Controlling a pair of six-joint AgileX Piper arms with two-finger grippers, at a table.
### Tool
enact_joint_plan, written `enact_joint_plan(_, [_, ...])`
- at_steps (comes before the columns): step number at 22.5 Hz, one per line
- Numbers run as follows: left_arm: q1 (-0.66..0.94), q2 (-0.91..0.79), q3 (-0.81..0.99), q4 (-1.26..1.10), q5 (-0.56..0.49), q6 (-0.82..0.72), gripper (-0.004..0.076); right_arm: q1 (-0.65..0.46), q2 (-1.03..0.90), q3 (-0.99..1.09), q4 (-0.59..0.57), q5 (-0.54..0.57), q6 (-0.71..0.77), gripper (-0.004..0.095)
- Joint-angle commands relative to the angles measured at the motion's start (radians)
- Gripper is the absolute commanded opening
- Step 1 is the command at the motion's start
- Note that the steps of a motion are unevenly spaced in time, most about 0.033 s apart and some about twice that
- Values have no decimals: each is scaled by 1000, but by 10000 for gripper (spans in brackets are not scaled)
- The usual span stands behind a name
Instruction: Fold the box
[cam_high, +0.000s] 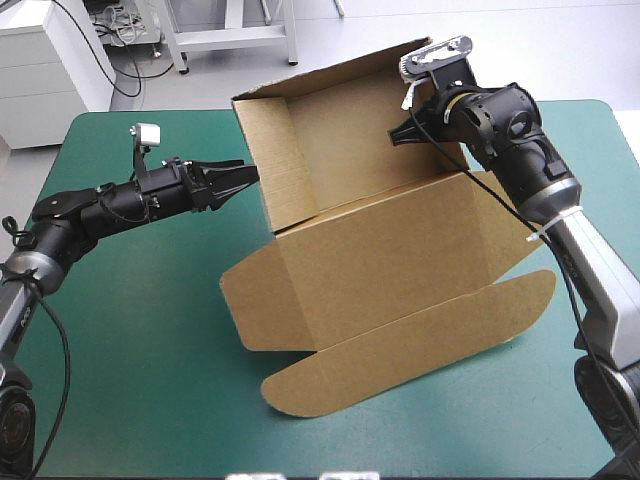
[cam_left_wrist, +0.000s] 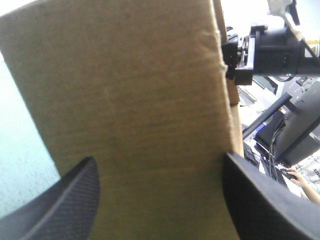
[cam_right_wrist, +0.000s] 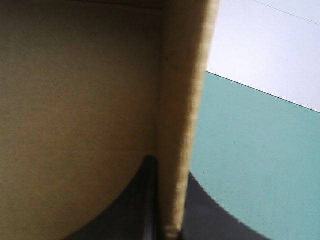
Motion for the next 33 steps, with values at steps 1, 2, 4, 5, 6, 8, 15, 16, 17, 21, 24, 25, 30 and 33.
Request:
enact_joint_plan(1, [-52, -45, -68, -103, 131, -23, 510, 22, -47, -27, 50, -87, 9, -14])
enact_joint_plan(2, [-56, -45, -68, -98, 122, -29, 510, 22, -47, -27, 50, -87, 9, -14])
enact_joint_plan(4, [-72, -45, -68, -63, 82, -36, 510, 22, -47, -29, 51, -91, 11, -13])
enact_joint_plan(5, [-93, -45, -78, -19, 18, -50, 510, 22, -47, -29, 48, -93, 20, -14])
enact_joint_plan(6, [-103, -45, -87, 4, -13, -67, 510, 22, -47, -29, 49, -93, 24, -14])
enact_joint_plan(8, [-195, -45, -168, 217, -227, -228, 510, 22, -47, -29, 49, -114, 52, -14])
enact_joint_plan(15, [-440, -43, -383, 1092, -586, -1020, 505, 22, -47, -29, 55, -123, 147, -14])
enact_joint_plan(16, [-450, -43, -393, 1158, -586, -1084, 498, 22, -47, -29, 60, -125, 149, -14])
enact_joint_plan(17, [-454, -43, -398, 1202, -586, -1138, 491, 22, -47, -29, 63, -129, 160, -15])
enact_joint_plan(21, [-458, -35, -402, 1239, -593, -1262, 476, 22, -47, -29, 92, -147, 204, -16])
enact_joint_plan(24, [-458, -25, -402, 1243, -606, -1293, 468, 22, -47, -29, 124, -147, 204, -16])
enact_joint_plan(25, [-458, -23, -402, 1243, -607, -1293, 450, 22, -47, -29, 128, -147, 204, -16])
enact_joint_plan(30, [-458, -21, -402, 1262, -607, -1291, 228, 22, -47, -29, 133, -151, 204, -16])
enact_joint_plan(33, [-458, -21, -402, 1268, -607, -1287, 65, 22, -47, -29, 133, -167, 204, -16])
